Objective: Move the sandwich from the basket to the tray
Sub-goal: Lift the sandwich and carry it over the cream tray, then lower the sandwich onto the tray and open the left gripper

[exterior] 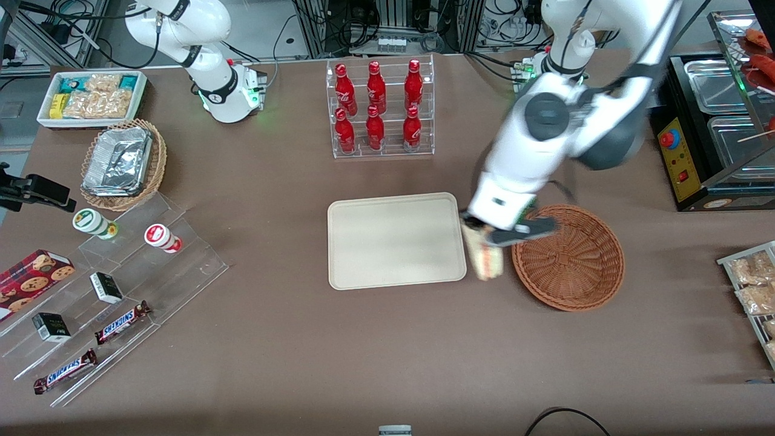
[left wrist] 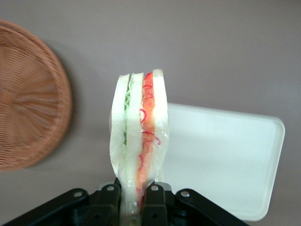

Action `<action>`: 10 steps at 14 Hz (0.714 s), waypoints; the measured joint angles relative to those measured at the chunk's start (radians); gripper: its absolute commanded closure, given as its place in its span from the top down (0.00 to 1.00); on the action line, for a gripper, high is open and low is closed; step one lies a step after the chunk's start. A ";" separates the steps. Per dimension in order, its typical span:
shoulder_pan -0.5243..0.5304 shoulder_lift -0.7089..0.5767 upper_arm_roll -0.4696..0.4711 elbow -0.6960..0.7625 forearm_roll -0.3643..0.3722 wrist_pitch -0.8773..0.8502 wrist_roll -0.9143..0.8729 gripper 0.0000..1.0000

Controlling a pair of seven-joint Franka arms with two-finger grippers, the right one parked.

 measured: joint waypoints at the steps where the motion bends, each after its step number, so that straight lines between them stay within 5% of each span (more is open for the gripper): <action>1: -0.046 0.039 -0.001 0.020 0.024 0.004 -0.024 0.00; 10: -0.258 0.346 -0.001 0.130 0.193 0.123 -0.147 0.00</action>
